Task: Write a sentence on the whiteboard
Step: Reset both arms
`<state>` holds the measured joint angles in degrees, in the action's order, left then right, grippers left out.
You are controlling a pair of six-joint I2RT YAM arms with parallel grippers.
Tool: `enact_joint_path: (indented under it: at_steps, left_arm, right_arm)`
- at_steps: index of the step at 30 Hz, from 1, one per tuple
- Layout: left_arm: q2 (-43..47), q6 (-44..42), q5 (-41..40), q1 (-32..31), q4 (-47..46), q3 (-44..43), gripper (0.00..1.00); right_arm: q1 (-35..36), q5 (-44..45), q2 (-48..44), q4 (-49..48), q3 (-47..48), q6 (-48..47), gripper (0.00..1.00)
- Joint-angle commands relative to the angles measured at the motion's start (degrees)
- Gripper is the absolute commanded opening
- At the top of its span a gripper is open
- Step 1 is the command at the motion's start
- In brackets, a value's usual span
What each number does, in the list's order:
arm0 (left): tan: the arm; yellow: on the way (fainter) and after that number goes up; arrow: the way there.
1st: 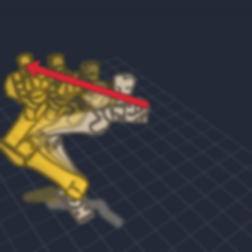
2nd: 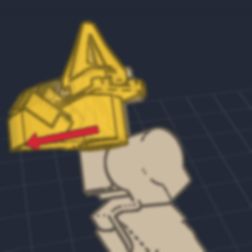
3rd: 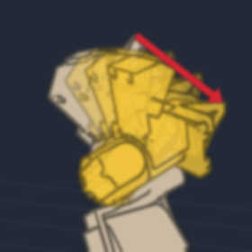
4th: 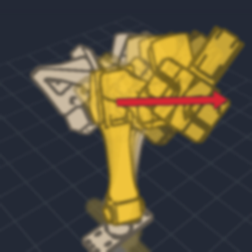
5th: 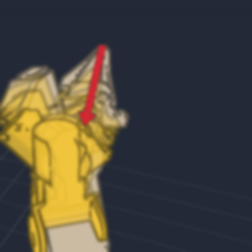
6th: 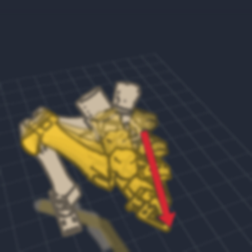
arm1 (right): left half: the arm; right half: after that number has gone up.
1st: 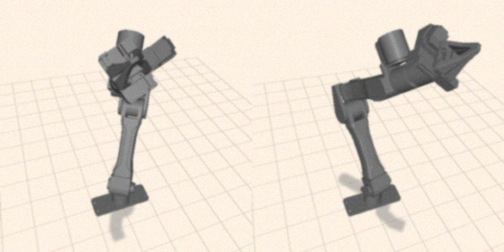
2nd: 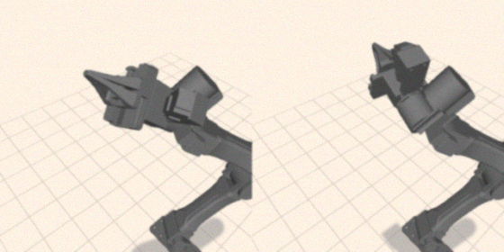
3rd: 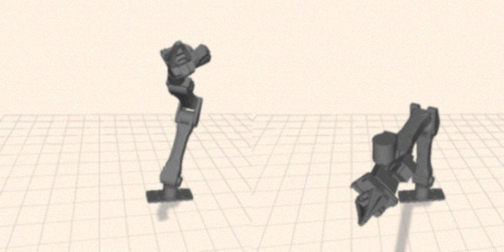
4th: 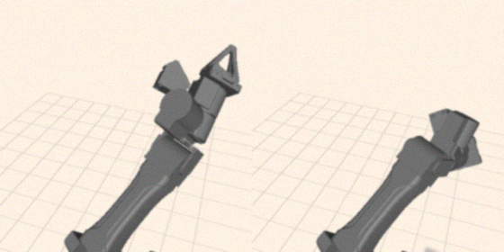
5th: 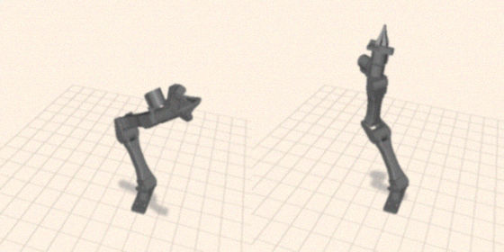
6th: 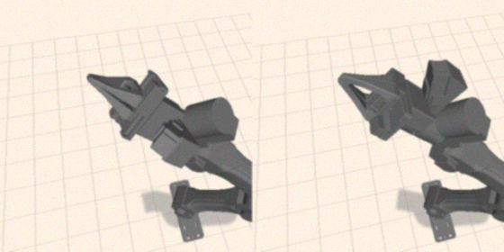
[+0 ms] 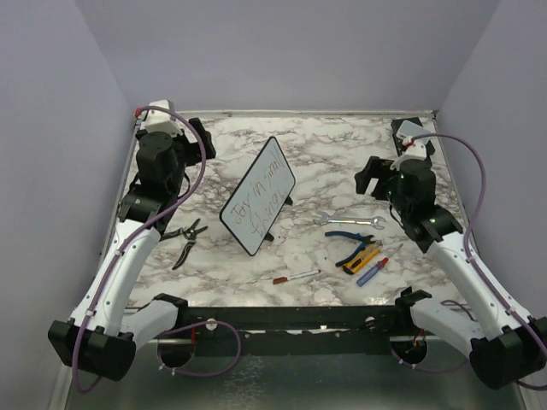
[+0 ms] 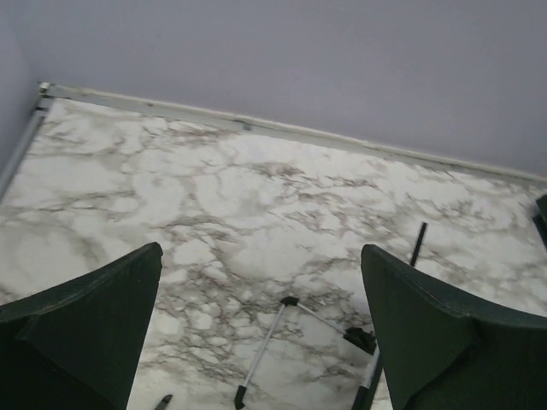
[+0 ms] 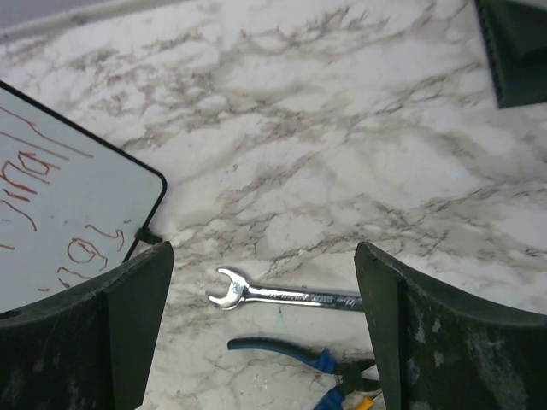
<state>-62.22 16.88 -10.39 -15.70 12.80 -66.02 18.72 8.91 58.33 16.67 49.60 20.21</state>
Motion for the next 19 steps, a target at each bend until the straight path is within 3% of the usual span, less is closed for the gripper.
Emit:
enact_joint_path:
  at_steps: [1,4,8,19]
  left_arm:
    - [7.53,-3.91,-21.17,0.39,1.33,5.75,0.99]
    - [11.99,-4.11,-28.30,0.41,1.10,11.84,0.99]
    - [17.24,-3.90,-29.02,0.41,0.07,18.36,0.99]
    - [19.59,-3.09,-29.21,0.41,0.33,19.74,0.99]
  right_arm:
    - [0.09,9.77,-7.94,-7.66,-3.73,-6.59,0.90]
    - [0.04,11.25,-11.96,-11.39,-6.82,-8.43,0.90]
    - [0.09,13.42,-14.77,-13.98,-9.39,-10.15,0.90]
    - [0.09,14.68,-15.85,-13.82,-9.79,-10.61,0.90]
